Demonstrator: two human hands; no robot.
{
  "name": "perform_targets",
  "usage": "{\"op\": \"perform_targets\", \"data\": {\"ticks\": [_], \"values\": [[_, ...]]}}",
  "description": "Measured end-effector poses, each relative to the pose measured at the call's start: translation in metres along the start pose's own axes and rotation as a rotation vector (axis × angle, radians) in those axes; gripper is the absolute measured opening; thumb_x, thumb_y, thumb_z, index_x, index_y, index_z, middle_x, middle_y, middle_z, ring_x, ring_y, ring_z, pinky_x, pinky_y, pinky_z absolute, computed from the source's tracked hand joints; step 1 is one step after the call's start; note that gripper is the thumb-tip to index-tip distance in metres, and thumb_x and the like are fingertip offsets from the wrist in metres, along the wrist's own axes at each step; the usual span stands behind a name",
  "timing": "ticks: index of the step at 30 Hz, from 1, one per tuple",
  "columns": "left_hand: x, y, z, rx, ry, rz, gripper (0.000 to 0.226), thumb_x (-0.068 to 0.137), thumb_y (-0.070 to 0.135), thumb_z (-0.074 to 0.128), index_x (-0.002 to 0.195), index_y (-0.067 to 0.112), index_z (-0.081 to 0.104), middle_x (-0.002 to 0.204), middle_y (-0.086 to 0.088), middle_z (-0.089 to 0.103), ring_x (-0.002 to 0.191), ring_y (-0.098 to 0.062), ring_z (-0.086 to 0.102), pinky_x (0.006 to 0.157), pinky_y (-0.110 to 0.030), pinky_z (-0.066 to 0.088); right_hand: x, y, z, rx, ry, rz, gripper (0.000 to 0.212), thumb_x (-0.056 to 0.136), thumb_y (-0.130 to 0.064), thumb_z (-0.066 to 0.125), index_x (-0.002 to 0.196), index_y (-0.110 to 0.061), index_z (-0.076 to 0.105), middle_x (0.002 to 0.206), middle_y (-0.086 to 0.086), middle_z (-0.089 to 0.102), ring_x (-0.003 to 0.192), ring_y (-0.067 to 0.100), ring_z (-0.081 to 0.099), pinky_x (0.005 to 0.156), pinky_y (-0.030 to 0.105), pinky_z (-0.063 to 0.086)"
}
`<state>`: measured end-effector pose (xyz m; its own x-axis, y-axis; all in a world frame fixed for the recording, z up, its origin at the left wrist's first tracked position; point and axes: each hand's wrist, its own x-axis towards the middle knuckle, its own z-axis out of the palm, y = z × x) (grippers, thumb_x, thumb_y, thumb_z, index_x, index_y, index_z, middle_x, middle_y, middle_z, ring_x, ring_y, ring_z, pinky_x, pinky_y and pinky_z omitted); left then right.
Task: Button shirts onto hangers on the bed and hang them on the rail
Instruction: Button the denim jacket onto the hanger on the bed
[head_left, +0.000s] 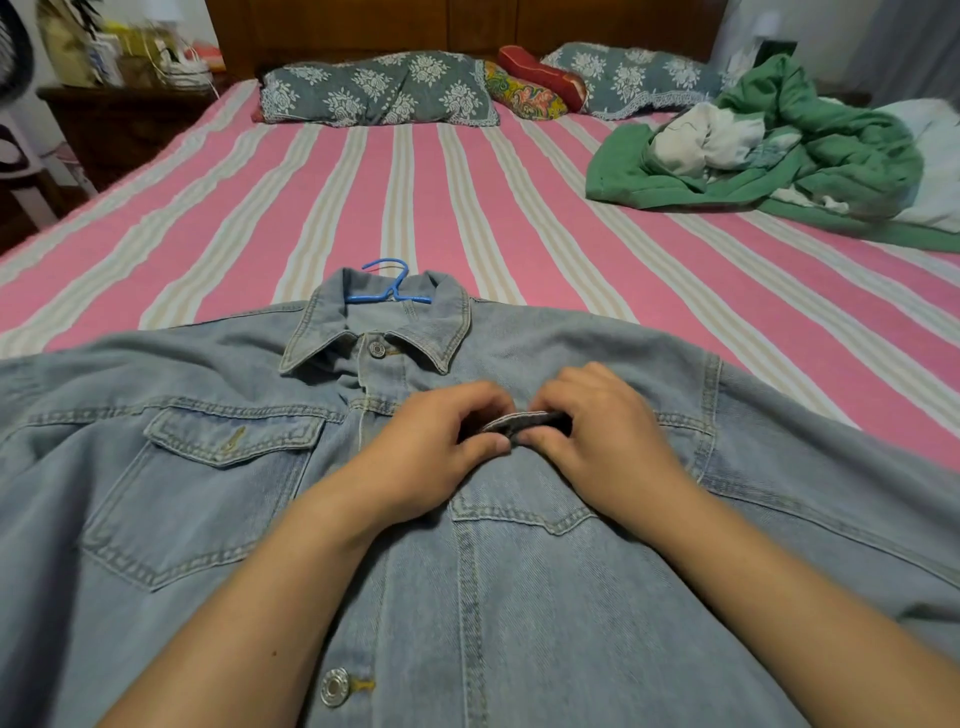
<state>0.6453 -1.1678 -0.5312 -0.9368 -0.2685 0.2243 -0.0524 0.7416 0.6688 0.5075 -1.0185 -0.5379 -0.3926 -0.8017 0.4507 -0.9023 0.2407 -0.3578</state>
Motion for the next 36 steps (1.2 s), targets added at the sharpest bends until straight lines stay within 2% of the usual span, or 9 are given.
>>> {"op": "perform_targets", "data": {"ticks": [3, 7, 10, 14, 19, 24, 31, 34, 36], "values": [[0.001, -0.003, 0.008, 0.121, 0.098, 0.094, 0.012, 0.092, 0.025, 0.068, 0.104, 0.022, 0.066, 0.091, 0.012, 0.068, 0.084, -0.006, 0.060, 0.074, -0.025, 0.044, 0.002, 0.002, -0.001, 0.033, 0.001, -0.006, 0.025, 0.080, -0.044, 0.068, 0.070, -0.030, 0.051, 0.071, -0.013, 0.044, 0.075, 0.014, 0.044, 0.068, 0.030, 0.029], [0.001, -0.005, 0.013, 0.120, 0.168, 0.072, 0.010, 0.092, 0.021, 0.071, 0.100, 0.023, 0.067, 0.087, 0.013, 0.068, 0.083, -0.007, 0.060, 0.072, -0.027, 0.044, 0.002, 0.005, -0.003, 0.066, -0.007, -0.054, 0.025, 0.084, -0.048, 0.062, 0.073, -0.025, 0.059, 0.076, -0.012, 0.050, 0.076, 0.013, 0.047, 0.068, 0.028, 0.032], [0.002, -0.005, 0.013, 0.168, 0.162, 0.047, 0.008, 0.093, 0.025, 0.071, 0.099, 0.019, 0.068, 0.088, 0.008, 0.068, 0.085, -0.013, 0.061, 0.072, -0.028, 0.040, 0.001, 0.004, -0.004, 0.074, 0.033, -0.111, 0.020, 0.087, -0.039, 0.068, 0.075, -0.023, 0.063, 0.079, -0.012, 0.053, 0.076, 0.013, 0.050, 0.066, 0.031, 0.039], [0.006, -0.003, 0.017, 0.260, 0.102, 0.054, 0.017, 0.097, 0.031, 0.065, 0.089, 0.018, 0.058, 0.086, 0.007, 0.048, 0.089, -0.023, 0.052, 0.076, -0.035, 0.036, -0.001, 0.003, -0.004, 0.116, 0.063, -0.105, 0.015, 0.088, -0.030, 0.069, 0.078, -0.019, 0.067, 0.082, -0.009, 0.057, 0.076, 0.011, 0.053, 0.066, 0.037, 0.047], [0.005, -0.004, 0.020, 0.339, 0.123, 0.061, 0.028, 0.100, 0.037, 0.058, 0.082, 0.028, 0.039, 0.080, 0.015, 0.031, 0.085, -0.019, 0.042, 0.073, -0.035, 0.026, 0.001, 0.005, -0.002, 0.202, 0.069, -0.076, 0.009, 0.085, -0.025, 0.071, 0.079, -0.019, 0.069, 0.081, -0.011, 0.058, 0.075, 0.010, 0.057, 0.066, 0.038, 0.050], [0.002, -0.003, 0.020, 0.389, 0.247, 0.153, 0.023, 0.099, 0.040, 0.046, 0.081, 0.025, 0.044, 0.080, 0.008, 0.044, 0.080, -0.021, 0.046, 0.069, -0.036, 0.034, 0.003, 0.009, -0.004, 0.269, 0.007, -0.091, 0.009, 0.083, -0.019, 0.072, 0.078, -0.017, 0.065, 0.086, -0.006, 0.061, 0.080, 0.015, 0.061, 0.069, 0.043, 0.051], [-0.001, -0.004, 0.018, 0.293, 0.309, 0.131, 0.005, 0.086, 0.018, 0.061, 0.085, 0.016, 0.058, 0.082, 0.003, 0.058, 0.081, -0.019, 0.053, 0.071, -0.032, 0.040, 0.003, 0.004, -0.009, 0.321, -0.055, -0.056, 0.014, 0.087, -0.025, 0.066, 0.078, -0.018, 0.074, 0.086, -0.012, 0.070, 0.084, 0.006, 0.065, 0.078, 0.033, 0.052], [-0.001, -0.002, 0.016, 0.216, 0.290, 0.205, 0.004, 0.081, 0.016, 0.065, 0.082, 0.014, 0.062, 0.079, 0.005, 0.058, 0.077, -0.015, 0.053, 0.069, -0.027, 0.041, 0.004, 0.007, -0.011, 0.417, -0.067, 0.081, 0.010, 0.090, -0.020, 0.073, 0.097, -0.026, 0.074, 0.086, -0.015, 0.072, 0.083, 0.003, 0.067, 0.078, 0.024, 0.050], [-0.002, -0.003, 0.016, 0.213, 0.283, 0.227, 0.005, 0.078, 0.014, 0.066, 0.081, 0.014, 0.062, 0.079, 0.006, 0.057, 0.076, -0.013, 0.051, 0.068, -0.026, 0.040, 0.004, 0.009, -0.009, 0.346, -0.114, 0.010, 0.017, 0.090, -0.021, 0.074, 0.106, -0.027, 0.076, 0.090, -0.015, 0.071, 0.087, 0.002, 0.066, 0.080, 0.021, 0.050]]}}
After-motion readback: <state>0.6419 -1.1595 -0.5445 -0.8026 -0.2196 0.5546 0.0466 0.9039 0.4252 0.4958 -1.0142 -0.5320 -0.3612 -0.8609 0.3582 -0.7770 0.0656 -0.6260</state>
